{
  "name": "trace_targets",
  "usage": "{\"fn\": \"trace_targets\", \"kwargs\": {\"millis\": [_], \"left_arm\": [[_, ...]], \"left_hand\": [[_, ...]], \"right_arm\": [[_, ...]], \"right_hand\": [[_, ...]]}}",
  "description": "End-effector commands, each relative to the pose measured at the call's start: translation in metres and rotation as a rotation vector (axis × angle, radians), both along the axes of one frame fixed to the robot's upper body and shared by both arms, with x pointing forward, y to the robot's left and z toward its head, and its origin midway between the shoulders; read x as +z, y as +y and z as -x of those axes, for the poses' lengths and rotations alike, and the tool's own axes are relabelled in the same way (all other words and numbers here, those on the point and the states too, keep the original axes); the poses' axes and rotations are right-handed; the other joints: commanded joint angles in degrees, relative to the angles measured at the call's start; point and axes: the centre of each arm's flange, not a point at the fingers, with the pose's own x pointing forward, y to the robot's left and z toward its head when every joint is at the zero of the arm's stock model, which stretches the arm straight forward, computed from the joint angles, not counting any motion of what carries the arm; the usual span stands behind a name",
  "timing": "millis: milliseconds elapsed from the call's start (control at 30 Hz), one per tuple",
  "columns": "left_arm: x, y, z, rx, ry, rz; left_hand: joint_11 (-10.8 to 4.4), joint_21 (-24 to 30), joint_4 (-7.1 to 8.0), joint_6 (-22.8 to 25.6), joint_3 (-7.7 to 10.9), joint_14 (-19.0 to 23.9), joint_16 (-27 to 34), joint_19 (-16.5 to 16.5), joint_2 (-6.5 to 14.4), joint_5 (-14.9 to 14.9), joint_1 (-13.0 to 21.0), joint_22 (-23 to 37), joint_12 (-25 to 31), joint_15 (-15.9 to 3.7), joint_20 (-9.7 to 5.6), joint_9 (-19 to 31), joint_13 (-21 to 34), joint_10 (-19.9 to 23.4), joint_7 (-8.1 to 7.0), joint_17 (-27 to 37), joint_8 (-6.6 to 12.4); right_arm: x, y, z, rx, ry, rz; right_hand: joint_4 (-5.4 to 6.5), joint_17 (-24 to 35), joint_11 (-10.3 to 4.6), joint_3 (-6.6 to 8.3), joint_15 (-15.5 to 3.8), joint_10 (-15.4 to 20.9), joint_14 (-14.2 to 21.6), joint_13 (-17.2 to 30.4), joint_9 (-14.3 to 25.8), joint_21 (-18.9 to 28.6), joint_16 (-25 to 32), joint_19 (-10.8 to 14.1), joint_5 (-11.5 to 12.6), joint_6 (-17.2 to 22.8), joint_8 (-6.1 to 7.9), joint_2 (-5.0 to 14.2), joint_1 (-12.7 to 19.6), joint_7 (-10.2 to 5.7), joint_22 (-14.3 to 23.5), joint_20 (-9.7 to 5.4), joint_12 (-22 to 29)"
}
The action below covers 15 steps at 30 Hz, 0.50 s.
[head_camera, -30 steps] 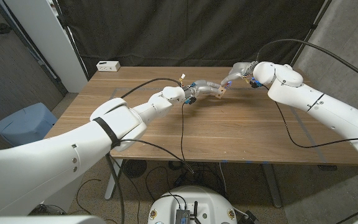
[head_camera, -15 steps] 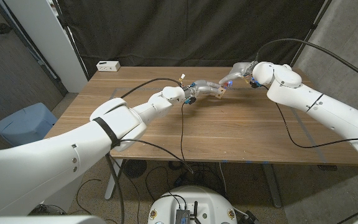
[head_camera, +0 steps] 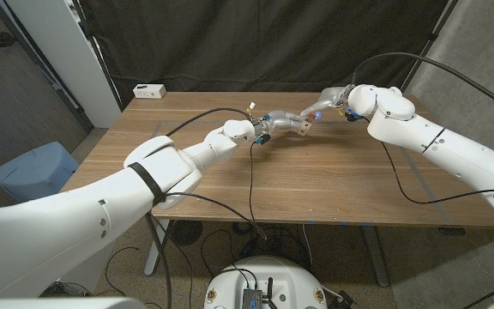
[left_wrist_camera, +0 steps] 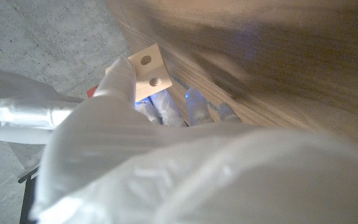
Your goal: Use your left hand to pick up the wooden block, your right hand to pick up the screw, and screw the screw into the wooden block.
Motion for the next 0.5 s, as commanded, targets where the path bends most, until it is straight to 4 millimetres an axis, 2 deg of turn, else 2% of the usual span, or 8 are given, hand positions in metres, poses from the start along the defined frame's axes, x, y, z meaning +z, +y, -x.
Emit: {"fn": "trace_targets", "kwargs": {"millis": [33, 300, 500], "left_arm": [[0.0, 0.0, 0.0, 0.001, -0.002, 0.002], [-0.002, 0.001, 0.0, 0.0, -0.01, 0.014], [-0.003, 0.003, 0.0, 0.004, -0.015, 0.026]], "left_hand": [[0.01, 0.49, 0.04, 0.18, 0.46, 0.41, 0.17, 0.3, 0.55, 0.38, -0.16, 0.17, -0.05, -2.07, -0.01, 0.14, -0.03, -0.03, 0.21, 0.26, 0.15], [0.01, 0.48, 0.03, 0.15, 0.43, 0.46, 0.17, 0.29, 0.47, 0.37, -0.18, 0.17, -0.05, -2.16, -0.02, 0.14, -0.08, -0.03, 0.3, 0.24, 0.14], [0.01, 0.47, 0.06, 0.15, 0.42, 0.32, 0.11, 0.27, 0.49, 0.37, -0.2, 0.17, -0.02, -2.15, 0.03, 0.14, -0.09, 0.0, 0.17, 0.25, 0.14]], "right_arm": [[0.003, -0.005, 0.004, 0.003, 0.018, -0.006], [0.009, -0.01, 0.01, 0.027, 0.015, -0.023], [0.018, -0.011, 0.016, 0.051, 0.029, -0.021]], "right_hand": [[0.05, -0.03, 0.22, -0.38, 0.4, -0.69, -0.78, 0.13, -0.02, -0.23, -0.54, -0.42, 0.28, -1.47, -0.51, -0.22, -0.9, 0.42, 0.28, 0.2, -0.3], [0.14, -0.08, 1.23, -0.72, 0.77, -1.73, -1.42, 0.19, -0.21, -0.31, -0.96, -1.29, 0.43, -4.53, -1.72, 0.14, -1.71, 0.96, 0.27, 0.32, -0.46], [-0.44, -0.41, 2.02, -0.21, 1.59, -3.23, -2.91, 0.25, -0.73, -0.57, -1.8, -3.01, 0.55, -8.16, -3.56, 1.22, -0.96, 1.74, 0.25, 0.84, -0.6]]}}
